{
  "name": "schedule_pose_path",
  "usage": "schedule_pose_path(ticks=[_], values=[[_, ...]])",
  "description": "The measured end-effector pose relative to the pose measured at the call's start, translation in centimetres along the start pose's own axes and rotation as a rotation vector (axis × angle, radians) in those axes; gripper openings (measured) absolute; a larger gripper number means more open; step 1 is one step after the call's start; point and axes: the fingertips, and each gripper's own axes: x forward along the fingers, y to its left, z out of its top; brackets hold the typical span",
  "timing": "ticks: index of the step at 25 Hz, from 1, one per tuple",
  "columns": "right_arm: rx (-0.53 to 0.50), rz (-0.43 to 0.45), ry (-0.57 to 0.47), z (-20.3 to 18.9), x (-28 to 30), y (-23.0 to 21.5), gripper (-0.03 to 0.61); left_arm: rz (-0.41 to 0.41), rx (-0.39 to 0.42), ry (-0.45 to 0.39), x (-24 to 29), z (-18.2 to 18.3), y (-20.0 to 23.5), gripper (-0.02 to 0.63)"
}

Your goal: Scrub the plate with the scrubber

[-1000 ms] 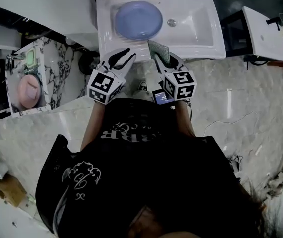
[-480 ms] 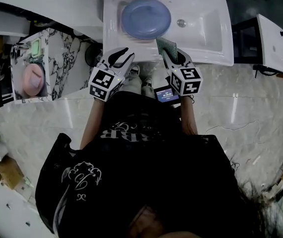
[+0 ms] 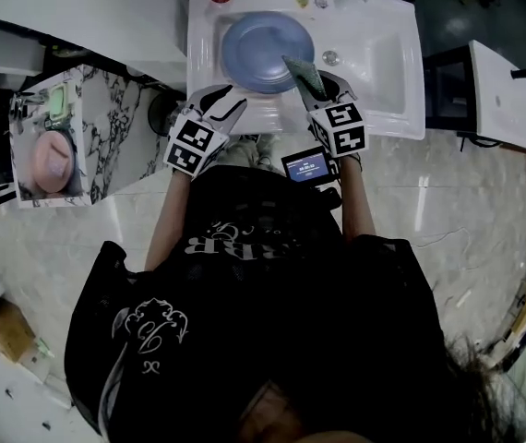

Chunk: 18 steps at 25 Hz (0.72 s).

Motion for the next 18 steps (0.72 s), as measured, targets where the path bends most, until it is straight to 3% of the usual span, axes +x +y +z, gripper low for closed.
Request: schedule_pose_path(ticks=[8, 14, 18], values=[[-0.085, 0.013, 0.072, 2.7, 8.5, -3.3, 0.092, -0.084, 0.044, 0.061, 4.6, -1.5, 1.6, 0.152], [-0.121, 0.020, 0.157, 2.3, 14.3, -4.9, 0.092, -0.158, 0.080, 0.170, 7.9, -4.0, 1.5, 0.152], [-0.127, 0.021, 0.197, 1.8, 16.6, -5.6, 0.092, -0.238, 0.150, 0.244, 8.9, -6.0, 0.2, 0.172]])
